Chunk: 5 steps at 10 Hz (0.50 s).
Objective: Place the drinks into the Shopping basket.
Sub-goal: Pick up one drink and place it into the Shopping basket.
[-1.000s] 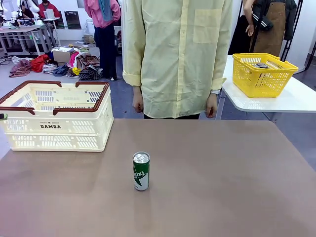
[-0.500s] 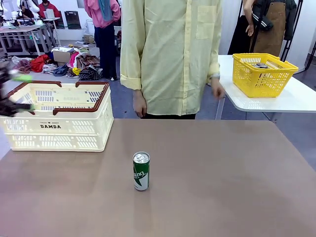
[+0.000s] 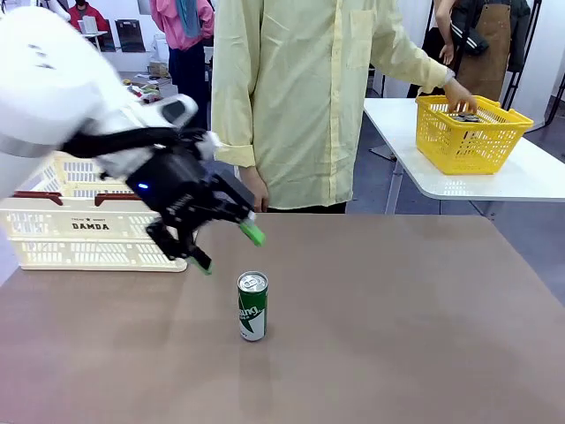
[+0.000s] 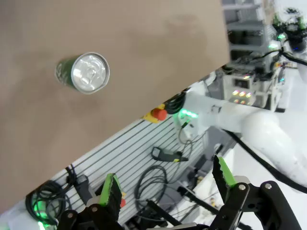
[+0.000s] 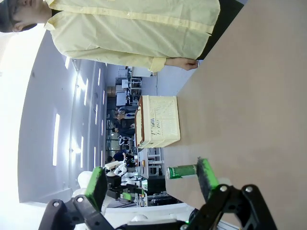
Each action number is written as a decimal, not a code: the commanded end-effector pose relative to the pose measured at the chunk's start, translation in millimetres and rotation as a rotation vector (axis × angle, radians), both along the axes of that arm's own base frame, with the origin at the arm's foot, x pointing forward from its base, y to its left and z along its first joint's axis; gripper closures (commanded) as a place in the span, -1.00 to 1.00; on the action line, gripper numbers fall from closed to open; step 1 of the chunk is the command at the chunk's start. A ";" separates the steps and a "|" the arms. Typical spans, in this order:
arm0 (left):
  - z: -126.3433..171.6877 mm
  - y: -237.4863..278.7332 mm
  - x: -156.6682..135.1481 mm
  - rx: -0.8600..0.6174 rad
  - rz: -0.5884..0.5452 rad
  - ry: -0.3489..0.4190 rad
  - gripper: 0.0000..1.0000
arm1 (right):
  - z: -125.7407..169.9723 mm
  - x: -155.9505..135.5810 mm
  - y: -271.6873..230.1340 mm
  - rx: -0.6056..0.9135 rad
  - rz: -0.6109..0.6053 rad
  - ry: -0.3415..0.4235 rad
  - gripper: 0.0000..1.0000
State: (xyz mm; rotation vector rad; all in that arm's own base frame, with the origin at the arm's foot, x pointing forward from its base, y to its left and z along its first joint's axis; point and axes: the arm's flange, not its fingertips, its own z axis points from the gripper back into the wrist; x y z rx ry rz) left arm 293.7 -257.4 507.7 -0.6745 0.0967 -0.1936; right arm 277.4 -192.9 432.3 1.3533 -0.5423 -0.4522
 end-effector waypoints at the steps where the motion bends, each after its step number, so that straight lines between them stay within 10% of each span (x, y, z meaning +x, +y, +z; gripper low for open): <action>1: 11.8 8.7 35.8 -0.005 -0.093 -0.023 -1.00 | 2.6 3.1 -1.2 0.007 -0.006 -0.026 -1.00; 5: 0.0 0.0 0.0 0.000 0.000 0.000 -1.00 | 2.6 3.1 -1.2 0.007 -0.006 -0.026 -1.00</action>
